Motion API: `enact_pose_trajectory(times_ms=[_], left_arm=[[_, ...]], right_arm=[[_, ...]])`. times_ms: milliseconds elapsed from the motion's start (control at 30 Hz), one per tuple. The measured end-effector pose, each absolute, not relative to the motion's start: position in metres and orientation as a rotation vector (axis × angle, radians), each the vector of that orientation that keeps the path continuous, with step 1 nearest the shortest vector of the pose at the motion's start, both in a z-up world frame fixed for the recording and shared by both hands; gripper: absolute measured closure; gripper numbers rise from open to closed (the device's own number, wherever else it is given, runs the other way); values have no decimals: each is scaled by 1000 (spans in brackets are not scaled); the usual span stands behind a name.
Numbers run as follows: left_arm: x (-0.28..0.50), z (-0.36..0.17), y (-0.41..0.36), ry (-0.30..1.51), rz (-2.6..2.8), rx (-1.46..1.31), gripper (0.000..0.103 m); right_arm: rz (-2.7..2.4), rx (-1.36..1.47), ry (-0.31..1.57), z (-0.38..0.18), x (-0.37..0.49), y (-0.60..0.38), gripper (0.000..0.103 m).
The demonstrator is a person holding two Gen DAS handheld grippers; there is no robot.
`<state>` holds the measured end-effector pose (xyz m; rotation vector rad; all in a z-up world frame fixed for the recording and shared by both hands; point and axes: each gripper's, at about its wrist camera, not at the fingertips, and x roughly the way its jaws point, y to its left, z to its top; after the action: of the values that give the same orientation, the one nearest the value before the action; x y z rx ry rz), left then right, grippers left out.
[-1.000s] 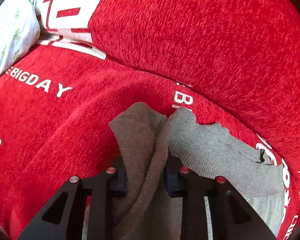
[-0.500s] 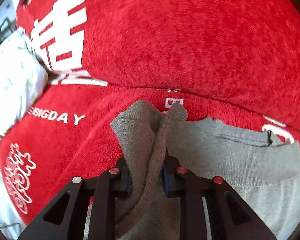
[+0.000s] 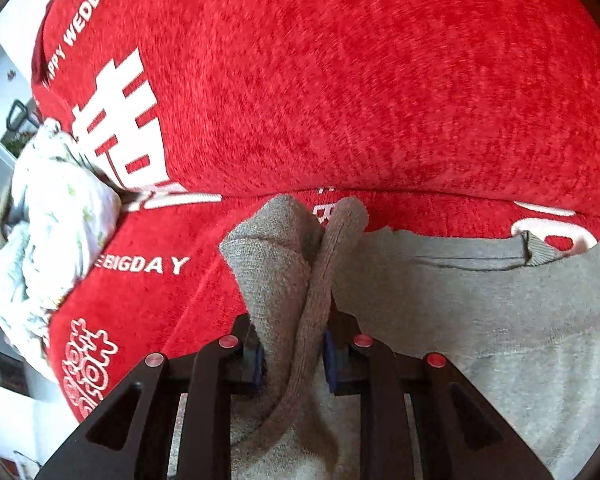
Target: Fold small clothes
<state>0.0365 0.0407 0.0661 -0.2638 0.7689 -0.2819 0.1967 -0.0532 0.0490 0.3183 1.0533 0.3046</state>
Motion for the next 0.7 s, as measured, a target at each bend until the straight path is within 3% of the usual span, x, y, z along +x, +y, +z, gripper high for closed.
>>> enact_pose_trajectory(times_ms=[700], left_arm=[[14,88,-63,792,-302,-36,93]], right_arm=[[325,426,1056,76,181,-162,79]])
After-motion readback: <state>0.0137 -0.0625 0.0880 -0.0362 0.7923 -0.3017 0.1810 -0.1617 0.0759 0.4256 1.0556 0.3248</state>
